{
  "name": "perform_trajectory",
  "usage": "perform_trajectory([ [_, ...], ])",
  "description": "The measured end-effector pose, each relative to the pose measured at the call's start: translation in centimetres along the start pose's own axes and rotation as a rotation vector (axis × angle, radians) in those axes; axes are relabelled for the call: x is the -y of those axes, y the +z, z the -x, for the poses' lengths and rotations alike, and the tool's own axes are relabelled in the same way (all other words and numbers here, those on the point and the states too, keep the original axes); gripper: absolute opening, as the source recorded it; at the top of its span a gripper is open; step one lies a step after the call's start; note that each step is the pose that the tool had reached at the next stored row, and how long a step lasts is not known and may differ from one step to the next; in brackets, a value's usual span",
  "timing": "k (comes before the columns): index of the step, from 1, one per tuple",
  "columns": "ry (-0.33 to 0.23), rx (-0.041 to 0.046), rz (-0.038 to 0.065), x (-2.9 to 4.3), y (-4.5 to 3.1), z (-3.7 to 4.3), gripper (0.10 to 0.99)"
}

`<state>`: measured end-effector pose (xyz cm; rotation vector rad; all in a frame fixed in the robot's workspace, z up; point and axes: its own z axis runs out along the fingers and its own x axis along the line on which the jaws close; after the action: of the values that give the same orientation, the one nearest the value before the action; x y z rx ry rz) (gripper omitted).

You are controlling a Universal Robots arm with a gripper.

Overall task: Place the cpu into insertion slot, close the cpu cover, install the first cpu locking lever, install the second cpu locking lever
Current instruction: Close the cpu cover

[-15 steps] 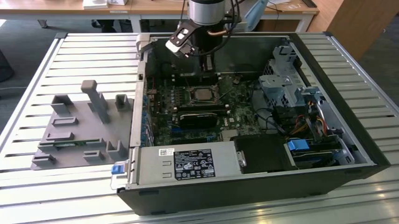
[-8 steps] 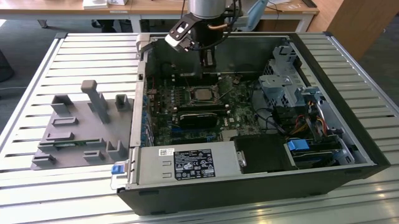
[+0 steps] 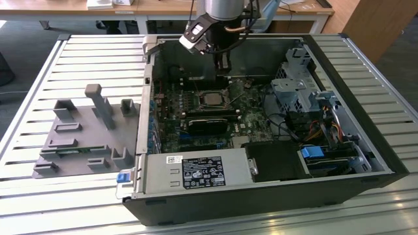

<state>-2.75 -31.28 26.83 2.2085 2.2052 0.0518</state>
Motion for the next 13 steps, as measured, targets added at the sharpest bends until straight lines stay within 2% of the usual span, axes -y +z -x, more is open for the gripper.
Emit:
perform_trajectory([
  [1,0.000,-0.0091,-0.002,-0.06,0.00,0.02,0.106],
  [4,0.000,-0.0093,-0.004,-0.22,0.01,0.02,0.106],
  [10,-0.001,-0.0092,-0.018,-1.22,0.04,0.08,0.106],
  [13,-0.001,-0.0092,-0.019,-1.28,0.04,0.51,0.106],
])
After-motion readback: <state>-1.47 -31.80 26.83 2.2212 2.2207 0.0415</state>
